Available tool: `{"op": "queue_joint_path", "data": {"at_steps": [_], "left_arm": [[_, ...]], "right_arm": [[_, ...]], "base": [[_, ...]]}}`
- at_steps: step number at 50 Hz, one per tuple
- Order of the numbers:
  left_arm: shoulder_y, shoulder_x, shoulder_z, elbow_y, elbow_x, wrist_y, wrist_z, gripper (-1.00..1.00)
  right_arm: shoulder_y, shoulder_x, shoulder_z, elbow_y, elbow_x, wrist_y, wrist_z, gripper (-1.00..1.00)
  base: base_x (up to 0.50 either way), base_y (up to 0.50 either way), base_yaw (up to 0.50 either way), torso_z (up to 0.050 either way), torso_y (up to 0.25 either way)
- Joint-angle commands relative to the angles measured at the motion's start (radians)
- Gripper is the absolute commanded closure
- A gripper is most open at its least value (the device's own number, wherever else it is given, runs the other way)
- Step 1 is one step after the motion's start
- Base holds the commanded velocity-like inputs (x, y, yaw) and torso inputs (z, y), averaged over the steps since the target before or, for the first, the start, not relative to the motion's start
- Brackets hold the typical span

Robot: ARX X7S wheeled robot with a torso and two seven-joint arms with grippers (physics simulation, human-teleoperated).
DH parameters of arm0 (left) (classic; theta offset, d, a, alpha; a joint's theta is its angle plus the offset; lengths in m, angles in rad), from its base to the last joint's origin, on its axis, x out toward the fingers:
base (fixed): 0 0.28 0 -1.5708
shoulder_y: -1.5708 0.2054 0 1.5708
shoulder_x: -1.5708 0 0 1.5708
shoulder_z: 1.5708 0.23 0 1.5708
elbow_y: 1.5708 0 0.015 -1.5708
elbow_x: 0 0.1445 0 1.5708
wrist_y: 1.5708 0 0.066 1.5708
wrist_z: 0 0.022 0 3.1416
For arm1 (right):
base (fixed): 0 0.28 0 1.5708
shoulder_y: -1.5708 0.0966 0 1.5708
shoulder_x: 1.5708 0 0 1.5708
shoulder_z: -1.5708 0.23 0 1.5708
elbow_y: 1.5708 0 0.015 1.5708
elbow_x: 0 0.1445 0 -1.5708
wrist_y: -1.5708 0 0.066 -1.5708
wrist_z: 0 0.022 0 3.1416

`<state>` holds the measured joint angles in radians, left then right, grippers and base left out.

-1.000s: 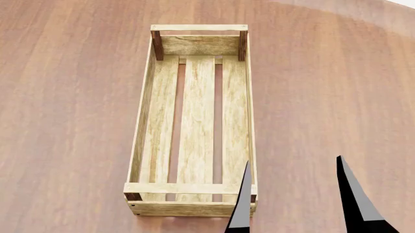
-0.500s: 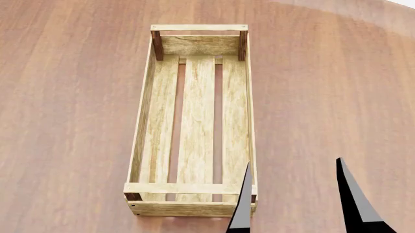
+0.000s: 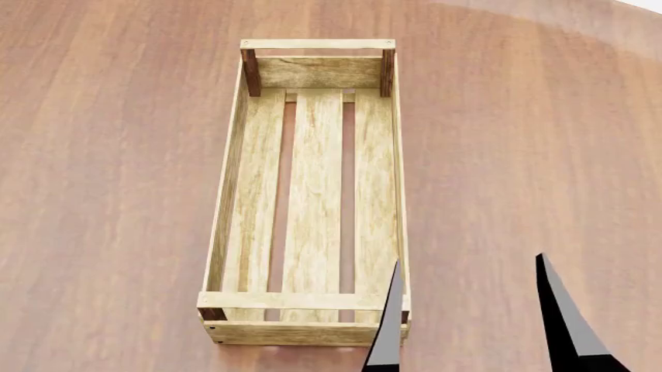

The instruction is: Stack the right bowl on the left bowl and place them in the tray.

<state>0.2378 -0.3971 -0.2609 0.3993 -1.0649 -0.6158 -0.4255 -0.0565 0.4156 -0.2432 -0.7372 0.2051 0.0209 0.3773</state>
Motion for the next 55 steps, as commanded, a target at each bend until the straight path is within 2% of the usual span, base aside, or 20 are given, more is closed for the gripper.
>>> {"op": "queue_joint_path", "data": {"at_steps": [1, 55], "left_arm": [[0.004, 0.021, -0.024, -0.014, -0.009, 0.009, 0.012, -1.0], [0.017, 0.022, 0.055, -0.079, 0.112, 0.053, 0.03, -1.0]], "right_arm": [[-0.001, -0.015, 0.02, 0.003, -0.018, -0.004, -0.018, -1.0], [0.0, -0.003, 0.009, 0.015, -0.016, -0.008, -0.004, -1.0]], "base": [[0.0, 0.0, 0.0, 0.0, 0.0], [0.0, 0.0, 0.0, 0.0, 0.0]]}}
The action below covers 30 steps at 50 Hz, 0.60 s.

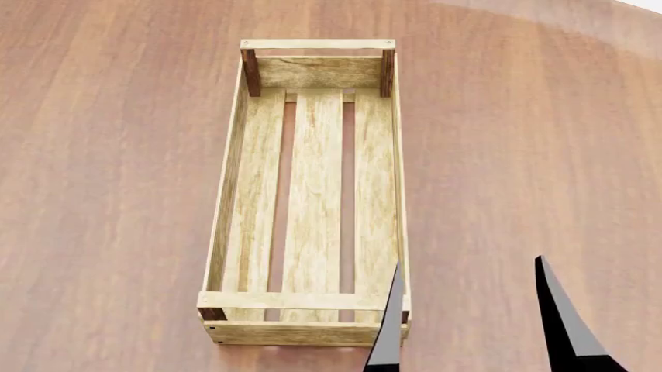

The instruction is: Stack the right bowl on the left bowl and place them in the tray.

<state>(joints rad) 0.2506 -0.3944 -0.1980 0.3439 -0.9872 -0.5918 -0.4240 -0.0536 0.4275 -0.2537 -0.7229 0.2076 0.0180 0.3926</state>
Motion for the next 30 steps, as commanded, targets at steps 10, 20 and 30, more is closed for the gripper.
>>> {"op": "queue_joint_path", "data": {"at_steps": [10, 20, 30], "left_arm": [[0.003, 0.021, -0.004, -0.038, 0.038, 0.035, 0.035, -1.0], [0.004, 0.02, 0.012, -0.039, 0.053, 0.041, 0.04, 1.0], [0.009, 0.015, 0.025, -0.031, 0.065, 0.048, 0.049, 1.0]], "right_arm": [[-0.003, -0.013, 0.016, -0.001, -0.019, -0.003, -0.015, -1.0], [-0.003, -0.011, 0.012, 0.001, -0.02, -0.005, -0.014, -1.0], [-0.003, -0.01, 0.008, 0.006, -0.021, -0.01, -0.013, -1.0]], "base": [[0.0, 0.0, 0.0, 0.0, 0.0], [0.0, 0.0, 0.0, 0.0, 0.0], [0.0, 0.0, 0.0, 0.0, 0.0]]}}
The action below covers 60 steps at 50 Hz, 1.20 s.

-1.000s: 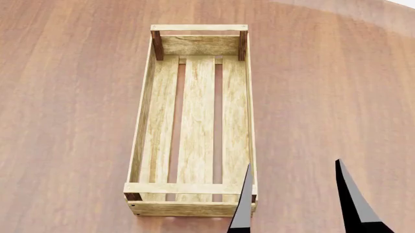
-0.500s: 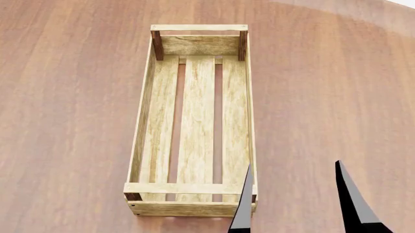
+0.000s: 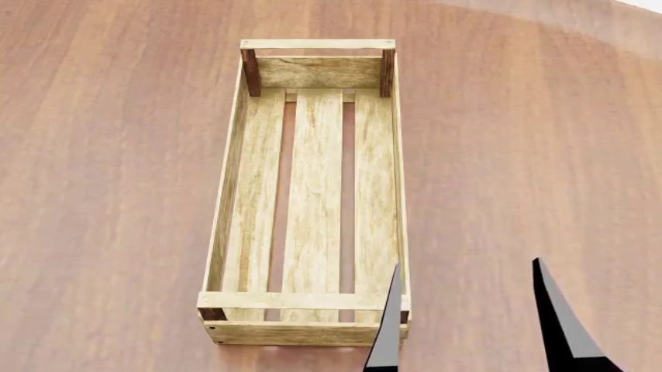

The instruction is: Stack the right bowl on the left bowl and place them in the tray.

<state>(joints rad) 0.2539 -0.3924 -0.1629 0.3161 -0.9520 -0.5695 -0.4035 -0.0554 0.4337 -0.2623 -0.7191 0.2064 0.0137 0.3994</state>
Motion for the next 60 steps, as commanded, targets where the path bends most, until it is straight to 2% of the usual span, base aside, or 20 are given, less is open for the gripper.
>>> {"op": "queue_joint_path", "data": {"at_steps": [1, 10, 16, 25, 32, 42, 51, 60], "left_arm": [[0.005, 0.013, -0.01, -0.003, 0.031, 0.027, 0.029, 1.0], [0.005, -0.005, -0.002, 0.032, 0.038, 0.027, 0.031, 1.0], [-0.014, -0.05, -0.008, 0.121, 0.031, 0.011, 0.019, 1.0], [-0.119, -0.138, 0.022, 0.235, 0.049, -0.047, -0.018, 1.0], [-0.157, -0.168, 0.028, 0.26, 0.057, -0.06, -0.021, 1.0], [-0.229, -0.256, -0.088, 0.303, -0.046, -0.106, -0.07, 1.0], [-0.18, -0.322, -0.236, 0.338, -0.126, -0.119, -0.101, 1.0], [-0.15, -0.352, -0.353, 0.333, -0.188, -0.121, -0.122, 1.0]], "right_arm": [[-0.001, -0.016, 0.016, 0.002, -0.02, -0.006, -0.02, -1.0], [-0.002, -0.014, 0.013, 0.003, -0.019, -0.007, -0.019, -1.0], [-0.001, -0.01, 0.015, 0.0, -0.015, -0.006, -0.017, -1.0], [0.006, -0.009, 0.014, 0.0, -0.011, -0.002, -0.017, -1.0], [0.006, -0.008, 0.011, -0.001, -0.012, -0.001, -0.015, -1.0], [0.008, -0.006, 0.01, -0.001, -0.009, -0.002, -0.013, -1.0], [0.007, -0.004, 0.005, -0.001, -0.012, -0.003, -0.012, -1.0], [0.008, -0.004, 0.001, 0.001, -0.014, -0.002, -0.01, -1.0]], "base": [[0.0, 0.0, 0.0, 0.0, 0.0], [0.0, 0.0, 0.0, 0.0, 0.0], [0.0, 0.0, 0.0, 0.0, 0.0], [0.0, 0.0, 0.0, 0.0, 0.0], [0.0, 0.0, 0.0, 0.0, 0.0], [0.0, 0.0, 0.0, 0.0, 0.0], [0.0, 0.0, 0.0, 0.0, 0.0], [0.0, 0.0, 0.0, 0.0, 0.0]]}}
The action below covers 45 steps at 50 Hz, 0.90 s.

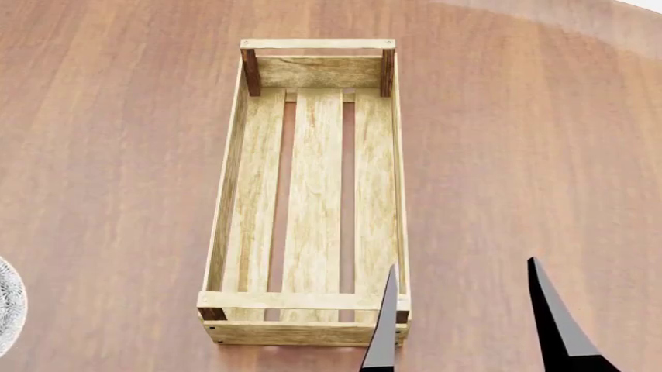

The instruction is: Stack the right bowl on the left bowl and place them in the tray.

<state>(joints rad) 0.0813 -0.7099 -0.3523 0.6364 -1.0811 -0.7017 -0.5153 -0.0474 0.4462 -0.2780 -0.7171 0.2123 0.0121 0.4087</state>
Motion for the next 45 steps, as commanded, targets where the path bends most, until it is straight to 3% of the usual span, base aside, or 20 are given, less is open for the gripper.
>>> {"op": "queue_joint_path", "data": {"at_steps": [1, 14, 33, 45], "left_arm": [[0.031, -0.033, -0.184, 0.002, -0.061, 0.013, -0.015, 1.0], [0.046, -0.062, -0.33, -0.13, -0.104, 0.01, -0.042, 1.0], [-0.041, -0.07, -0.282, -0.326, -0.07, 0.017, -0.045, 1.0], [-0.103, -0.045, -0.187, -0.407, -0.043, 0.017, -0.039, 1.0]], "right_arm": [[0.0, -0.015, 0.016, -0.003, -0.02, 0.0, -0.019, -1.0], [-0.001, -0.014, 0.007, 0.003, -0.026, -0.004, -0.018, -1.0], [0.0, -0.011, 0.0, 0.002, -0.028, -0.001, -0.014, -1.0], [0.004, -0.009, -0.006, 0.003, -0.029, 0.002, -0.014, -1.0]], "base": [[0.0, 0.0, 0.0, 0.0, 0.0], [0.0, 0.0, 0.0, 0.0, 0.0], [0.0, 0.0, 0.0, 0.0, 0.0], [0.0, 0.0, 0.0, 0.0, 0.0]]}}
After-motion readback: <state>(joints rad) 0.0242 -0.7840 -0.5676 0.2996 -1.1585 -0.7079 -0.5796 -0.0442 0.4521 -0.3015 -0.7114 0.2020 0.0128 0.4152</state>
